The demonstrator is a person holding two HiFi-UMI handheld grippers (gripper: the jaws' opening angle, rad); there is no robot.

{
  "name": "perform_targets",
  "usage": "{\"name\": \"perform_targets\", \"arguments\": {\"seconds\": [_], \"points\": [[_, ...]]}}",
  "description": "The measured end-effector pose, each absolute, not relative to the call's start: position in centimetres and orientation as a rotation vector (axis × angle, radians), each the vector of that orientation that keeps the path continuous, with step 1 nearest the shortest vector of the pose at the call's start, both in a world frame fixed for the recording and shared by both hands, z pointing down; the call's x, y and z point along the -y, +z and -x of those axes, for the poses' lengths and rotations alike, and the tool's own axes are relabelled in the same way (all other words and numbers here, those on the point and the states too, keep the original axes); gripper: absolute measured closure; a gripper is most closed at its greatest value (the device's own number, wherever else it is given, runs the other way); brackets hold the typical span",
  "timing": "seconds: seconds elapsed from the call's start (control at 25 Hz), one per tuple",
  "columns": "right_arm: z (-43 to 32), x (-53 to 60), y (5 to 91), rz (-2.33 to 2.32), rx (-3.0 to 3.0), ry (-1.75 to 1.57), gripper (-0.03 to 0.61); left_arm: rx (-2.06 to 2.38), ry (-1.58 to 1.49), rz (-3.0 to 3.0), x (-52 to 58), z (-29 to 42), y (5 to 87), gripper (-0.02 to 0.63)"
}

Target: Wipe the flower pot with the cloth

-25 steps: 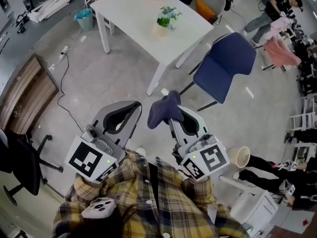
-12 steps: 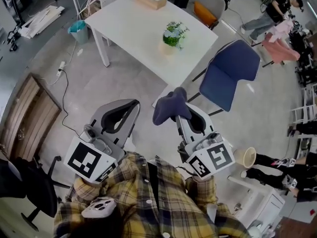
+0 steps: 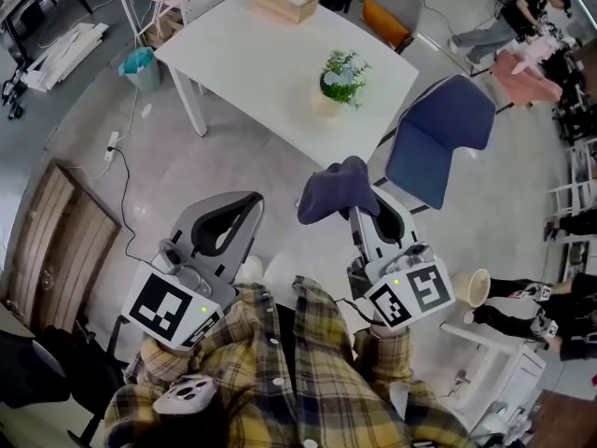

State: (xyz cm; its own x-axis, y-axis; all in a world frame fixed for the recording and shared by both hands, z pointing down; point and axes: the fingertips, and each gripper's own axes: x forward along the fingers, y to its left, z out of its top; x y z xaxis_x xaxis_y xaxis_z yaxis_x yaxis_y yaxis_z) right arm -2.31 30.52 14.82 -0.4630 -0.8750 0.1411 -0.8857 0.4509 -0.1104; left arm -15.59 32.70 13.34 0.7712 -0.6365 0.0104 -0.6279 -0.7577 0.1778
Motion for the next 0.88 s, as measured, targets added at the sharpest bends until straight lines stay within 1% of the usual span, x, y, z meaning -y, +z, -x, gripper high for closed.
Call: {"name": "perform_targets", "arguments": {"seconds": [0.44,0.68,0.88], "points": [[1.0,-23.3,17.5,-1.62,2.531,0.341,0.563,1.057,-0.067,-2.732,-25.3,17.6,15.2,0.606],[0.0,-16.2,18.1,-1.628,2.52,0.363,0.563,1.047,-0.047,-2.738,-17.7,16.4,15.5,0.606],[-1.8,-10.4,17.6,-1.65,2.496,0.377,0.563,0.99,-0.043,-2.769,-10.9,13.8,14.7,0.606]]}}
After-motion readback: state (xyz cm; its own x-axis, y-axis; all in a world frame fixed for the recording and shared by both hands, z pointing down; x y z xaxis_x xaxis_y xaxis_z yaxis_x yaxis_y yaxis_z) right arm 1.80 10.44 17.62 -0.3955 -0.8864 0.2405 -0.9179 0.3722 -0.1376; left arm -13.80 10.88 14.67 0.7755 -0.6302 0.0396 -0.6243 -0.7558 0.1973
